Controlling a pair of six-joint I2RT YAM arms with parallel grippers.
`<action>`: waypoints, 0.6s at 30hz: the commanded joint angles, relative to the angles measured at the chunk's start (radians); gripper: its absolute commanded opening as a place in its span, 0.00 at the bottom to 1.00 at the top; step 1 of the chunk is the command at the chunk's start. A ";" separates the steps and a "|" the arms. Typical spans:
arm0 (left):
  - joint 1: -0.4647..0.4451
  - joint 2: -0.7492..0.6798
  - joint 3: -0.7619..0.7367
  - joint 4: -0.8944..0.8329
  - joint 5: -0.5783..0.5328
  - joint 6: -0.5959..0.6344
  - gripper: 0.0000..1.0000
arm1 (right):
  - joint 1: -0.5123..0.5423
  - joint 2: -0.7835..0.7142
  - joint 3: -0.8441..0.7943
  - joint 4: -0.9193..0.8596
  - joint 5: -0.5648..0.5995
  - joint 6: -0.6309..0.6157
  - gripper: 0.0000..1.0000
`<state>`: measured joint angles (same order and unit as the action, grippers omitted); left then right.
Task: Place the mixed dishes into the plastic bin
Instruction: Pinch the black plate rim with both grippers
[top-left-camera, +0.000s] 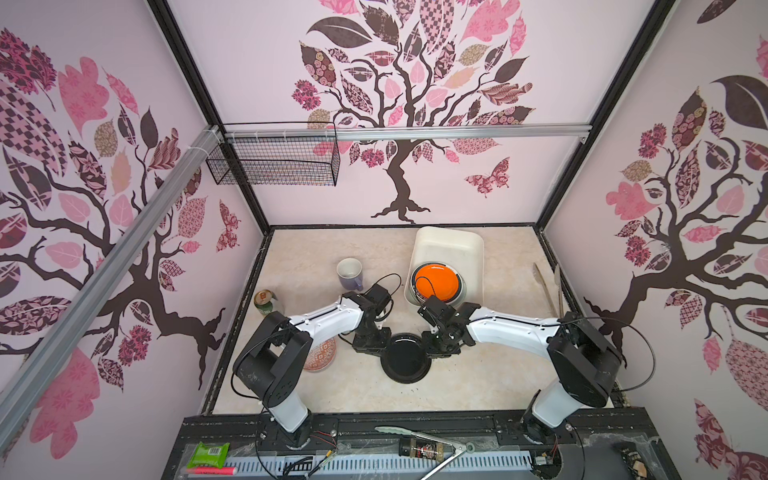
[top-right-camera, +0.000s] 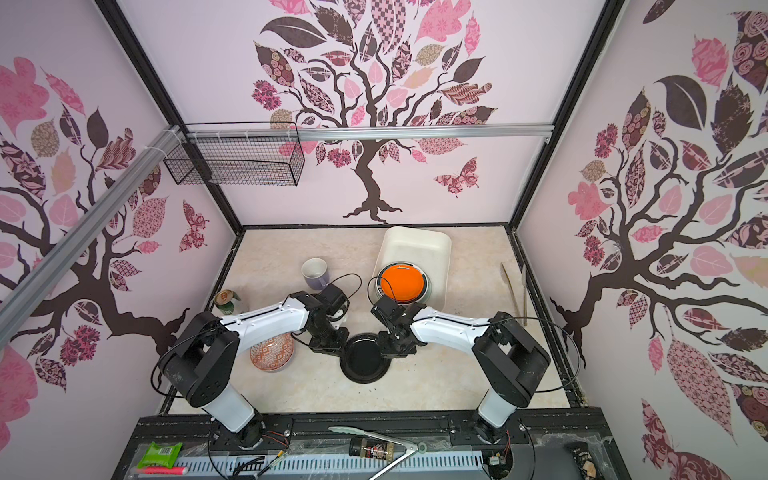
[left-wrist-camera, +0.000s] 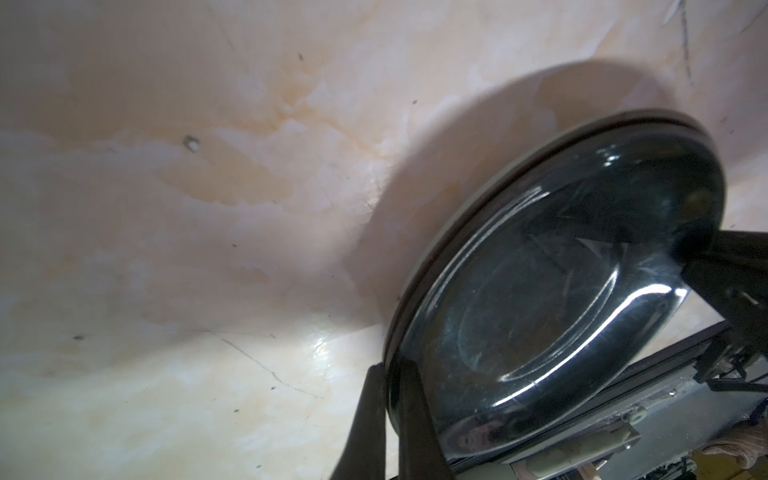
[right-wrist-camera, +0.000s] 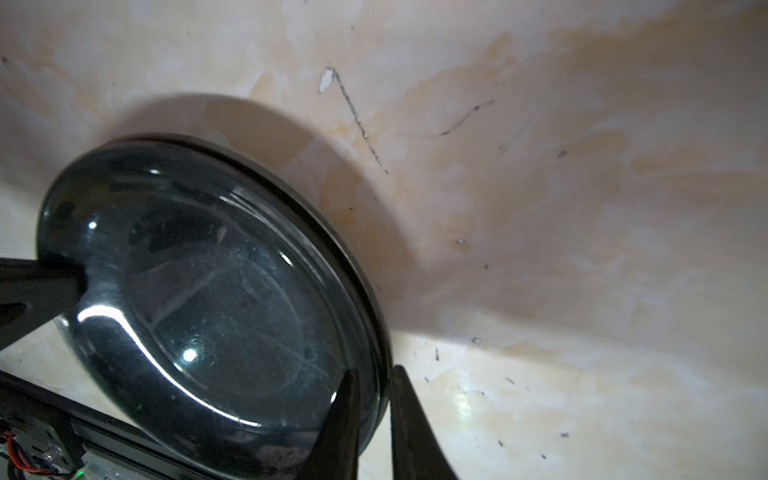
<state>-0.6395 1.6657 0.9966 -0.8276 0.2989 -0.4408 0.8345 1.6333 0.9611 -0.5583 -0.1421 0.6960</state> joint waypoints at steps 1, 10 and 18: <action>-0.003 0.026 0.015 0.019 -0.001 0.019 0.00 | -0.003 0.034 -0.004 -0.004 -0.002 0.010 0.17; -0.003 0.025 -0.002 0.036 0.005 0.011 0.00 | -0.002 0.031 -0.032 0.015 0.001 0.017 0.30; -0.003 0.021 0.002 0.023 0.004 0.012 0.15 | -0.003 -0.003 -0.019 -0.037 0.046 0.017 0.18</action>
<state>-0.6403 1.6711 0.9966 -0.8024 0.3256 -0.4423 0.8303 1.6417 0.9291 -0.5419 -0.1448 0.7204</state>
